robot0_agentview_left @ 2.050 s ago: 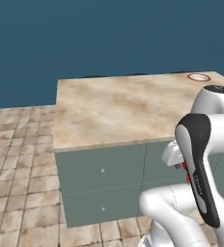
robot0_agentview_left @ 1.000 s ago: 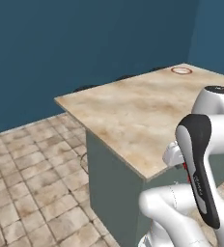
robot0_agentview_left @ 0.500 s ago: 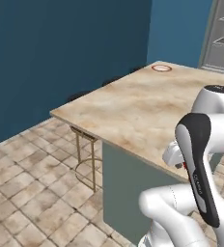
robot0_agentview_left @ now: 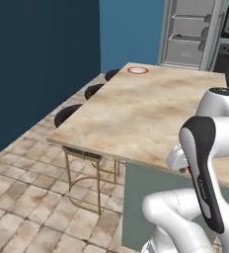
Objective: Take the fish from the fridge and place it on the digital scale on the counter by the fridge. Wait a few seconds for a reading, then move it to the plate on the dining counter.
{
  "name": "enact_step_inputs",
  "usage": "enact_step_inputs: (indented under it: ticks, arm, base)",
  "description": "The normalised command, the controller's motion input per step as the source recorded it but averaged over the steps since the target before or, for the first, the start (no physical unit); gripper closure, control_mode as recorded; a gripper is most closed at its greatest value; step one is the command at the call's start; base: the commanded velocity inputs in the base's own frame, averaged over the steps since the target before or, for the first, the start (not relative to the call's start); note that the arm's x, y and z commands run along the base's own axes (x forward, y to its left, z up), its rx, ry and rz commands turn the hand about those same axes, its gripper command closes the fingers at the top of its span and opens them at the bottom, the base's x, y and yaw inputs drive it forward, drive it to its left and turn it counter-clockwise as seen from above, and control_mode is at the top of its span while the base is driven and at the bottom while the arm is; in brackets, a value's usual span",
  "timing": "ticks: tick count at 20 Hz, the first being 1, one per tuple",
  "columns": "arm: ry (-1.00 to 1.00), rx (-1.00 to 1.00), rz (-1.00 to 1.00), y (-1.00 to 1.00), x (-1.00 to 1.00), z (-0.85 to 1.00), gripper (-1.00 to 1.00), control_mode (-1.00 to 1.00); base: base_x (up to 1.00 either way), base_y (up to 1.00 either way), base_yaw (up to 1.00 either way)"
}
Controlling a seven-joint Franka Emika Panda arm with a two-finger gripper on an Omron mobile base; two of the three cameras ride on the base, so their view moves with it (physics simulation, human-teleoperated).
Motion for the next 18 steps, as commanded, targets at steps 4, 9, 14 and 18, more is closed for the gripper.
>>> enact_step_inputs:
  ticks: [4, 9, 14, 18]
  arm:
    - [0.0, 0.0, 0.0, 0.0, 0.0, 0.0, 1.0, 1.0]
    - [0.0, 0.0, 0.0, 0.0, 0.0, 0.0, 1.0, 1.0]
    - [0.0, 0.0, 0.0, 0.0, 0.0, 0.0, 1.0, 1.0]
    - [0.0, 0.0, 0.0, 0.0, 0.0, 0.0, 1.0, 1.0]
  base:
    - [0.09, 1.0, -0.44]
    - [0.0, 1.0, -0.45]
    - [0.01, 1.0, -0.51]
    - [0.06, 1.0, -0.54]
